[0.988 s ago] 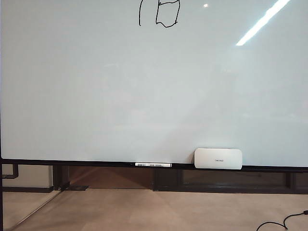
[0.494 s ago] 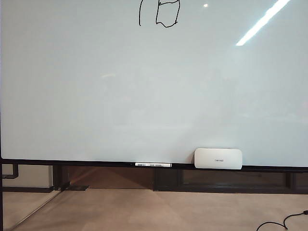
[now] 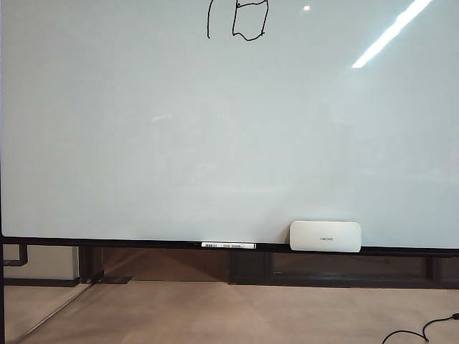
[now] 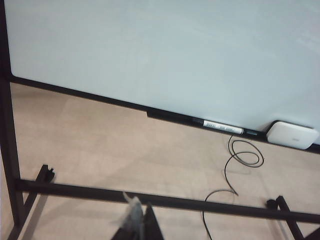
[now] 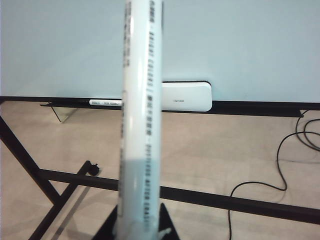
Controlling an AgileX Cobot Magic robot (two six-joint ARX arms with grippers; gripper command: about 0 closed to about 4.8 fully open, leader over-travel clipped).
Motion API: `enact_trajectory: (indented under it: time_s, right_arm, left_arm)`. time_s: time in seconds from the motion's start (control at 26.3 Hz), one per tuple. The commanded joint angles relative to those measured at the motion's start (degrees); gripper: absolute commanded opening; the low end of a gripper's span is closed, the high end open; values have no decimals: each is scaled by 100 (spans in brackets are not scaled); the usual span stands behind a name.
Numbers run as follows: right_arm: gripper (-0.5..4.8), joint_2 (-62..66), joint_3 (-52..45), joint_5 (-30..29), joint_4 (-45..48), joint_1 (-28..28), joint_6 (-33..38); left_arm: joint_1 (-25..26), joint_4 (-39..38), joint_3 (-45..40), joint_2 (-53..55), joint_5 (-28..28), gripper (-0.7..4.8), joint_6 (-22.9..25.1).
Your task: Reach to the right to find the marker pen, pick it up, and write the number 18 on the whiteboard.
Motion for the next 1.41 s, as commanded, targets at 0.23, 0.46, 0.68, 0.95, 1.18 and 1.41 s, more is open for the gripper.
enact_trajectory:
  time_s: [0.23, 0.46, 0.68, 0.95, 1.18, 1.41]
  right_arm:
    - [-1, -11, 17, 17, -136, 0, -170]
    - [-1, -17, 17, 13, -177, 2, -122]
    - [-1, -17, 20, 17, -243, 0, -131]
    - [-1, -35, 20, 15, -232, 0, -131]
    - [-1, -37, 20, 15, -229, 0, -129]
    - [-1, -39, 20, 15, -227, 0, -129]
  left_arm:
    - [-7, 0, -284, 7, 17, -2, -28]
    - [-4, -129, -282, 7, 20, -2, -28]
    - [-4, -385, -275, 7, 17, -2, -107]
    - [-7, -382, -275, 7, 15, -2, -107]
    - [-4, -382, -275, 7, 15, -2, -107]
    - [-4, -382, -275, 7, 17, -2, -107]
